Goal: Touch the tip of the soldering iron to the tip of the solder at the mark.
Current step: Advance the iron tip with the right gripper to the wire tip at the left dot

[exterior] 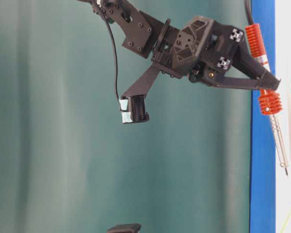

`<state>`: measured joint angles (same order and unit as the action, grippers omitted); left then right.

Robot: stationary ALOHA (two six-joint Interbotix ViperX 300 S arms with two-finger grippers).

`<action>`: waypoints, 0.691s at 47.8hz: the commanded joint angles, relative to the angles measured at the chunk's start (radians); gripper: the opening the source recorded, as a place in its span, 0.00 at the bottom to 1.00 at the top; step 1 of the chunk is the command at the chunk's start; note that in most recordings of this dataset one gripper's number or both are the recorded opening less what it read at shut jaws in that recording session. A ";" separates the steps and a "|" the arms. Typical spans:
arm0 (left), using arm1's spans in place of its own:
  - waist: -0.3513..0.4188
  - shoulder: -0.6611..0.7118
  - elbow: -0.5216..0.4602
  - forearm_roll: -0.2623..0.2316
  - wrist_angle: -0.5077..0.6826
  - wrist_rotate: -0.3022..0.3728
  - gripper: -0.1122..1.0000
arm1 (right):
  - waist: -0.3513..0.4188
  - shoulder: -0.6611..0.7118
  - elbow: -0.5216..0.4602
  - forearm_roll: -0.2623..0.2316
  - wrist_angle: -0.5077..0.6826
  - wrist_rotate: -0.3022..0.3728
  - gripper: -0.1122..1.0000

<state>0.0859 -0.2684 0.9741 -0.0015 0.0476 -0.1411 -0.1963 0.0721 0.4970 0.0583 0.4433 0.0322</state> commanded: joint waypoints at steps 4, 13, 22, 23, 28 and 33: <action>-0.002 -0.006 -0.009 0.002 -0.008 0.002 0.12 | 0.003 -0.002 -0.028 -0.003 -0.003 -0.002 0.16; -0.002 -0.006 -0.009 0.002 -0.008 0.002 0.12 | 0.003 0.002 -0.031 -0.003 0.000 -0.002 0.16; -0.002 -0.006 -0.011 0.002 -0.008 0.002 0.12 | 0.006 0.003 -0.032 -0.003 0.003 -0.005 0.16; -0.002 -0.006 -0.011 0.002 -0.008 0.002 0.12 | 0.005 0.003 -0.032 -0.003 0.003 -0.005 0.16; -0.002 -0.006 -0.011 0.002 -0.008 0.002 0.12 | 0.008 0.003 -0.032 -0.003 0.006 -0.005 0.16; -0.002 -0.006 -0.011 0.002 -0.008 0.002 0.12 | 0.008 0.003 -0.032 -0.003 0.006 -0.003 0.16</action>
